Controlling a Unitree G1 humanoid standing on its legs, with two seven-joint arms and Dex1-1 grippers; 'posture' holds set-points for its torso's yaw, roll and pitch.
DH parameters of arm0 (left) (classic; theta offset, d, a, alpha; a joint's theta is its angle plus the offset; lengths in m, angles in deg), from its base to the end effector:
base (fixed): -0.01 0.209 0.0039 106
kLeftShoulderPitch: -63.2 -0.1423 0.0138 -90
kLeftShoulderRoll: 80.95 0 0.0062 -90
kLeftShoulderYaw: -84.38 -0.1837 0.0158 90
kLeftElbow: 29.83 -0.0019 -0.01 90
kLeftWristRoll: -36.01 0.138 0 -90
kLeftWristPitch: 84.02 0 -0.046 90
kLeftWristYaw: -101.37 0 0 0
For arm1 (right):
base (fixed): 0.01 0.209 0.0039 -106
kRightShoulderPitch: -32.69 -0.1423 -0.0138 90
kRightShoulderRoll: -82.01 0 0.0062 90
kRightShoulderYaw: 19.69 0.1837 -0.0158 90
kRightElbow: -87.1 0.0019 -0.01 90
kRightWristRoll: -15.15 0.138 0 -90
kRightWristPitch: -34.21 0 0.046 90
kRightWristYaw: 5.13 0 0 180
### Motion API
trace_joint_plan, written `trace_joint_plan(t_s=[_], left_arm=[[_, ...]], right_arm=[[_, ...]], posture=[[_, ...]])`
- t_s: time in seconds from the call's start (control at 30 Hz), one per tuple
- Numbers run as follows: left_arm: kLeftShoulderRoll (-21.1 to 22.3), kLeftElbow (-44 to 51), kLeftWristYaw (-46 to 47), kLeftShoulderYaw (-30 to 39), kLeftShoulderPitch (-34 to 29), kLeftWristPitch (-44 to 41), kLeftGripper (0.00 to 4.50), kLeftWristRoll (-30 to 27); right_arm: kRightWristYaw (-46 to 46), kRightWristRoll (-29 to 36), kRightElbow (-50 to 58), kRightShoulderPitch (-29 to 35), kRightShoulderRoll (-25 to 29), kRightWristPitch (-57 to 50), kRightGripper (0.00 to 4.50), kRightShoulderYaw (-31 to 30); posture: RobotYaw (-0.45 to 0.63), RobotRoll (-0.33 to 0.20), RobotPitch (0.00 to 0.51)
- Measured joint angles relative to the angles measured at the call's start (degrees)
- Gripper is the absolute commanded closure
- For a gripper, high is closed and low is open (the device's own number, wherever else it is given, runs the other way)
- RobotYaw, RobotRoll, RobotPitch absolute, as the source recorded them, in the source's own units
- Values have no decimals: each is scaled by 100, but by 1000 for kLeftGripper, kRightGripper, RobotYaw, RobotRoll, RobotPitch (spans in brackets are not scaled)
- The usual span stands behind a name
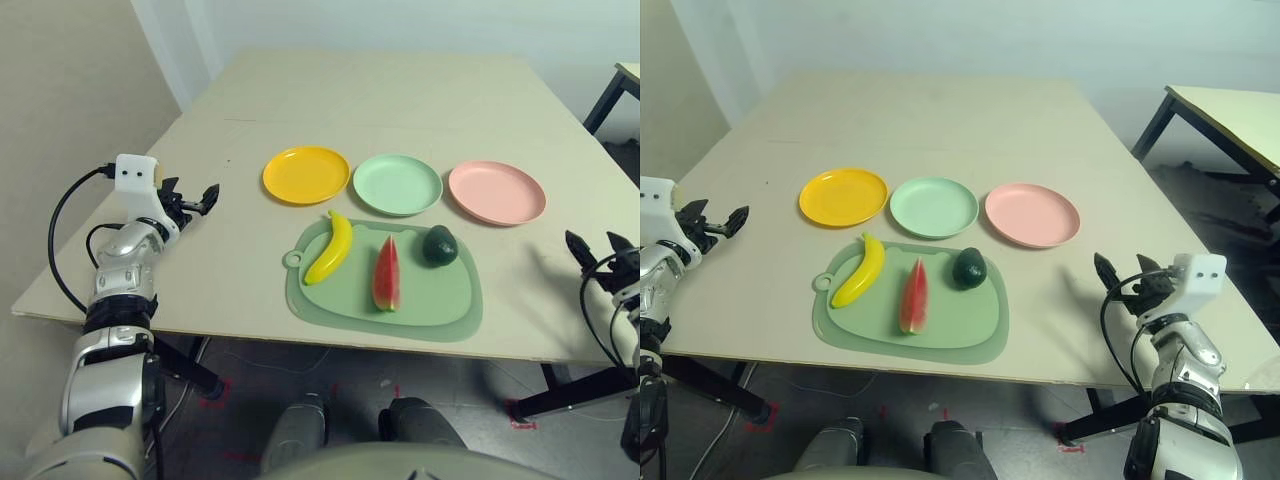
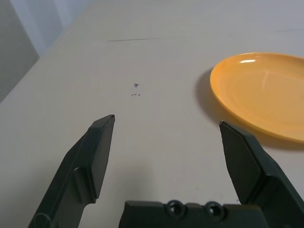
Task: Place the fruits into color-matched plates.
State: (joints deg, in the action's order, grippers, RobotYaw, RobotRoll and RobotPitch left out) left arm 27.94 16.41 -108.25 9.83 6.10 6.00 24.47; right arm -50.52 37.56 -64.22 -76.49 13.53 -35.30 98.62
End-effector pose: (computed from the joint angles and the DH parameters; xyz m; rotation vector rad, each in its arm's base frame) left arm 0.2812 0.3265 0.1175 0.1512 0.0805 -0.0804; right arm 0.1901 -0.3857 0.0490 0.0135 0.0396 -0.0051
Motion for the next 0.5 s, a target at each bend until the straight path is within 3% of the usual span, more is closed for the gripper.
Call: trace_joint_plan(t_s=[0.23,0.5], left_arm=[[34,-50,-97,-99,342,-23,0,94],[25,9,-132,4,253,-131,0,-34]], right_arm=[[48,42,79,101,-197,97,18,23],[40,41,52,107,-148,94,18,23]], posture=[[-45,0,50],[-48,0,36]])
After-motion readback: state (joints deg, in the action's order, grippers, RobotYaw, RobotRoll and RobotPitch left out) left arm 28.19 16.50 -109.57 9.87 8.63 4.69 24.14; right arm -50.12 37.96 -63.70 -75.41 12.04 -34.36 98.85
